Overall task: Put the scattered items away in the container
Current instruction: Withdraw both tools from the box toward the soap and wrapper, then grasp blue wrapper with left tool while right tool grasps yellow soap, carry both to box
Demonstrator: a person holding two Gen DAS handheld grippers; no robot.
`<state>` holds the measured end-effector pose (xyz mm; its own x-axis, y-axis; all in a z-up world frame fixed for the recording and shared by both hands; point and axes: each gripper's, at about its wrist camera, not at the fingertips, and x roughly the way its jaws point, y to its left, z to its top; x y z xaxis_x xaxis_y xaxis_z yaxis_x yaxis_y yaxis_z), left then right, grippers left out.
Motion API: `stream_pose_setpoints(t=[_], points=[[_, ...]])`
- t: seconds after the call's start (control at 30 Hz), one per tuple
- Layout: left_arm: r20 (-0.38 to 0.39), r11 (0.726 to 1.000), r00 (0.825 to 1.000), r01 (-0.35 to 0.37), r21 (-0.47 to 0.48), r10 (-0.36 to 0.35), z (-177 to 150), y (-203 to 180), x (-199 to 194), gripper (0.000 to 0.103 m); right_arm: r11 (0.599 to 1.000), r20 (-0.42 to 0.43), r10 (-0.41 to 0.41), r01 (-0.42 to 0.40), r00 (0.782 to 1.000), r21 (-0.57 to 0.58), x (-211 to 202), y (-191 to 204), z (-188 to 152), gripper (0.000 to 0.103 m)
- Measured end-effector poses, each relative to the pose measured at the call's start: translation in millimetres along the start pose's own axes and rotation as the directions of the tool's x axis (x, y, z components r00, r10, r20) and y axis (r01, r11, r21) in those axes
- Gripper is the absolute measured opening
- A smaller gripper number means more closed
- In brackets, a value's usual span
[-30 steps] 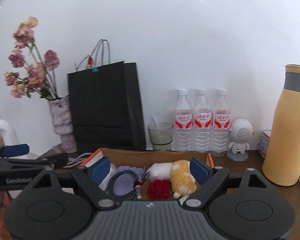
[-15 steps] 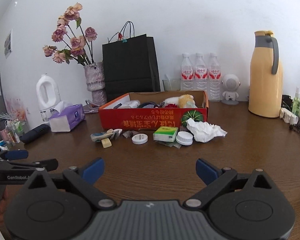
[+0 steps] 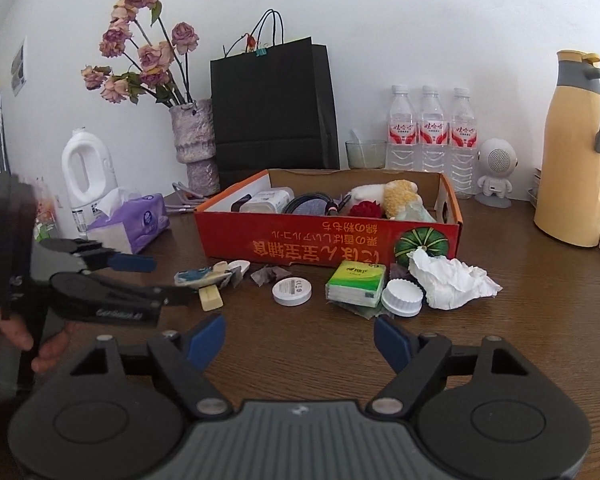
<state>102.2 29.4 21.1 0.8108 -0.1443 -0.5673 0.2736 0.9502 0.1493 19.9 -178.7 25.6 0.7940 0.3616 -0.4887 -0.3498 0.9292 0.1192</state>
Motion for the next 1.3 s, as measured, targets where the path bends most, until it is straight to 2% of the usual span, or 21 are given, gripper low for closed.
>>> stream_pose_setpoints(t=[0.13,0.17,0.2,0.23,0.27,0.43,0.53,0.6,0.67,0.73,0.8,0.93,1.0,1.07,1.17,1.3], points=[[-0.055,0.992,0.994,0.090,-0.085,-0.094,4,20,23,0.055,1.000,-0.048,0.007,-0.009,0.999,-0.025,16,6,-2,0.081],[-0.061,0.987,0.991,0.110,-0.114,-0.118,5,25,24,0.046,0.999,-0.059,0.011,-0.013,0.998,-0.035,21,8,-2,0.081],[-0.065,0.982,0.989,0.126,-0.143,-0.136,5,29,24,0.025,0.999,-0.067,0.017,-0.021,0.998,-0.046,26,11,-1,0.081],[-0.068,0.977,0.987,0.131,-0.169,-0.144,4,33,24,0.014,0.998,-0.074,0.028,-0.032,0.997,-0.056,31,14,1,0.081],[-0.071,0.974,0.988,0.124,-0.187,-0.140,4,36,23,0.007,0.997,-0.083,0.042,-0.048,0.996,-0.068,38,18,4,0.081],[-0.020,0.948,0.994,0.097,-0.304,-0.108,1,51,-6,0.006,0.981,-0.151,0.122,-0.142,0.981,-0.133,89,49,23,0.080],[0.039,0.922,0.998,0.058,-0.383,-0.047,-5,58,-38,0.006,0.965,-0.183,0.179,-0.209,0.967,-0.161,117,72,30,0.077],[0.062,0.907,0.998,0.035,-0.421,-0.009,-13,62,-56,0.006,0.943,-0.192,0.209,-0.249,0.959,-0.221,130,88,33,0.065],[0.059,0.884,0.998,0.030,-0.467,-0.003,-23,66,-68,0.006,0.923,-0.198,0.216,-0.266,0.956,-0.277,140,97,34,0.062],[0.049,0.865,0.999,0.018,-0.502,0.008,-33,67,-75,0.006,0.914,-0.219,0.203,-0.265,0.954,-0.308,148,100,35,0.052],[0.033,0.875,0.999,-0.007,-0.484,0.027,-38,62,-78,0.006,0.911,-0.250,0.207,-0.280,0.946,-0.304,154,98,36,0.037],[0.036,0.892,0.999,-0.016,-0.452,0.036,-38,54,-79,0.006,0.909,-0.263,0.241,-0.312,0.934,-0.276,157,96,35,0.033],[0.041,0.896,0.998,-0.017,-0.444,0.039,-36,50,-79,0.006,0.914,-0.258,0.232,-0.301,0.938,-0.272,156,95,35,0.020],[0.044,0.898,0.998,-0.021,-0.439,0.045,-35,43,-81,0.006,0.928,-0.246,0.198,-0.262,0.949,-0.265,149,93,35,0.020],[0.054,0.906,0.997,-0.025,-0.423,0.053,-30,32,-82,0.006,0.955,-0.176,0.129,-0.170,0.976,-0.245,129,81,40,0.020],[0.109,0.923,0.991,-0.035,-0.384,0.083,-8,10,-82,0.006,0.992,-0.051,0.002,-0.008,0.999,-0.129,92,41,58,0.020]])
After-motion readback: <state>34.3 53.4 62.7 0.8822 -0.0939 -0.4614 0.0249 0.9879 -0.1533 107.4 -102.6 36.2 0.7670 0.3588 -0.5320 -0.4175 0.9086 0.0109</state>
